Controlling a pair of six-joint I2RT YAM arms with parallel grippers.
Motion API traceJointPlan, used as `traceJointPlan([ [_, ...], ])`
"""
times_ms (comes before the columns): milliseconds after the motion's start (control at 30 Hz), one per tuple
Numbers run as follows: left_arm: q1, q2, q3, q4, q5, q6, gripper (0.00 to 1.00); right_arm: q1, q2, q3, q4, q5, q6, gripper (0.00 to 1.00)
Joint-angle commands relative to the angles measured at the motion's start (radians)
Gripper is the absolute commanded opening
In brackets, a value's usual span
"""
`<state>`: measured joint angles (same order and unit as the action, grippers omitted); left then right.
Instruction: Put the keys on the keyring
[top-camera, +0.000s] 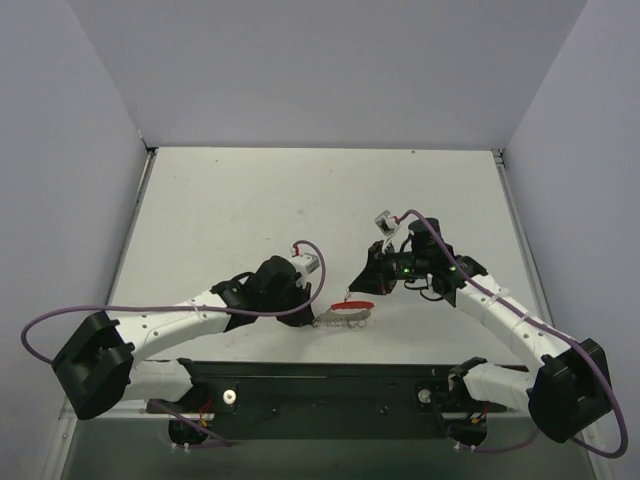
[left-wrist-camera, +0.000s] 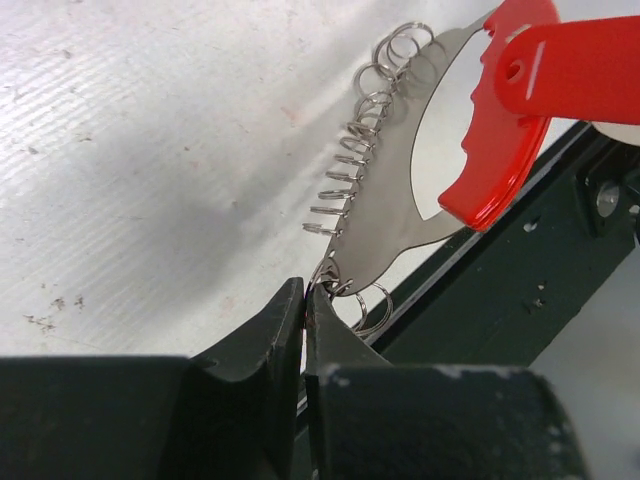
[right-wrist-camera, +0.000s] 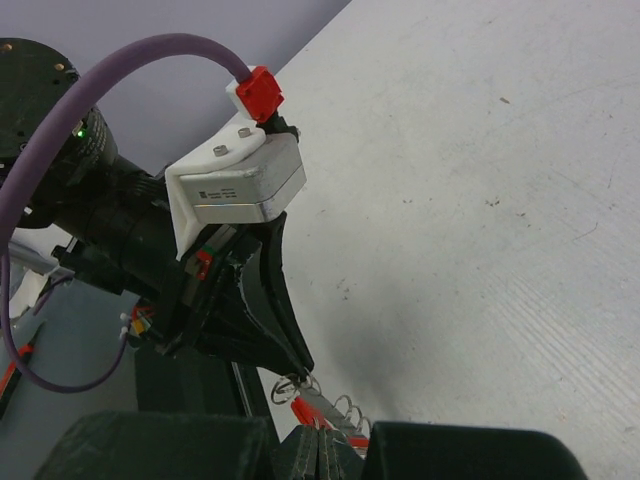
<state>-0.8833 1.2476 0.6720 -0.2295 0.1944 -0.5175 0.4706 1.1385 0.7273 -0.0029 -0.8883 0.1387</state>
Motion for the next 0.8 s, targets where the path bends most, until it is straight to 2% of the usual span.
traceJointPlan([
  [0,0.035,0.035,0.032,0.029,-0.053,-0.016,0.16,-0.006,0.007,0.011,0.044,-0.037,-0.008,0.00],
  [400,0.173,0.174,0.054,0.036,0.000,-0.053,0.22,-0.006,0.018,0.003,0.049,-0.043,-0.007,0.00],
  [500,0.188,0.161,0.057,0.041,-0.015,-0.041,0.28,-0.006,0.017,-0.002,0.055,-0.041,-0.007,0.00],
  [533,0.201,0.158,0.057,0.041,-0.015,-0.039,0.36,-0.006,0.020,-0.003,0.058,-0.041,-0.004,0.00],
  [567,0.208,0.156,0.063,0.041,-0.015,-0.038,0.39,-0.007,0.023,-0.003,0.063,-0.043,-0.004,0.00],
  [767,0.216,0.144,0.069,0.025,0.036,-0.003,0.49,-0.006,0.037,-0.002,0.075,-0.051,0.004,0.00],
])
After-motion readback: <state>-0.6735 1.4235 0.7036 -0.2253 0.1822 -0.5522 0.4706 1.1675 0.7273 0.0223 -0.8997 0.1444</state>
